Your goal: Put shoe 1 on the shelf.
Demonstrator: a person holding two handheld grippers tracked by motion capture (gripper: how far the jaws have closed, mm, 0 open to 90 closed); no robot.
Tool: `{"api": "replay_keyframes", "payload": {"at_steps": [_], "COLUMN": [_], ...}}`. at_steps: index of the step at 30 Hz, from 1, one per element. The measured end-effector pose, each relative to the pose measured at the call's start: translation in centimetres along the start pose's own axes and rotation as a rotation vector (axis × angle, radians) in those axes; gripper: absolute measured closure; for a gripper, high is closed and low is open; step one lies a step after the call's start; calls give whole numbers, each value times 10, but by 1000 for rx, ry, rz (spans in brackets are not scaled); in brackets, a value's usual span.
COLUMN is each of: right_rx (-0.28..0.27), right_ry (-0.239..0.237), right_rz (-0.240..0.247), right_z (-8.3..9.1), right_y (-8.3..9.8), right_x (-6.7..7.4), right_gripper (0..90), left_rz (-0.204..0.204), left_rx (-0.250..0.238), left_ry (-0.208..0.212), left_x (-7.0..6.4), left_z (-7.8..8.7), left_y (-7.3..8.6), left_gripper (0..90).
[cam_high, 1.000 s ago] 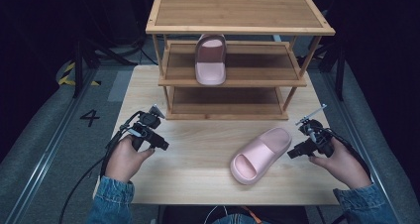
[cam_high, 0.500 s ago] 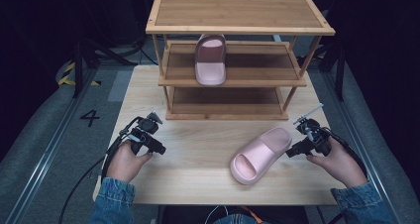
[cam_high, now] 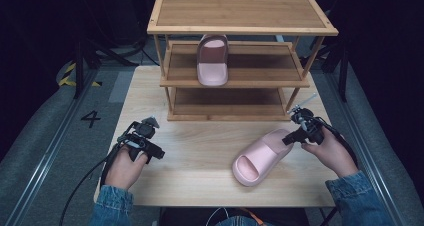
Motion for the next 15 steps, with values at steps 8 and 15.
{"api": "replay_keyframes", "payload": {"at_steps": [8, 15], "right_rx": [-5, 1], "right_ry": [8, 18], "right_rz": [35, 51], "right_z": [-21, -39], "right_y": [-33, -52], "right_x": [-2, -1], "right_gripper": [763, 793], "left_rz": [34, 12], "left_rx": [20, 23], "left_ry": [36, 43], "left_x": [4, 1], "left_z": [1, 1], "left_y": [15, 26], "left_gripper": [170, 168]}}
Point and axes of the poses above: each handheld gripper's, and its own axes: z roughly backward along the jaws, y roughly out of its underside, x roughly to its left, the point moved 3 cm from there along -z, roughly forward along the jaws
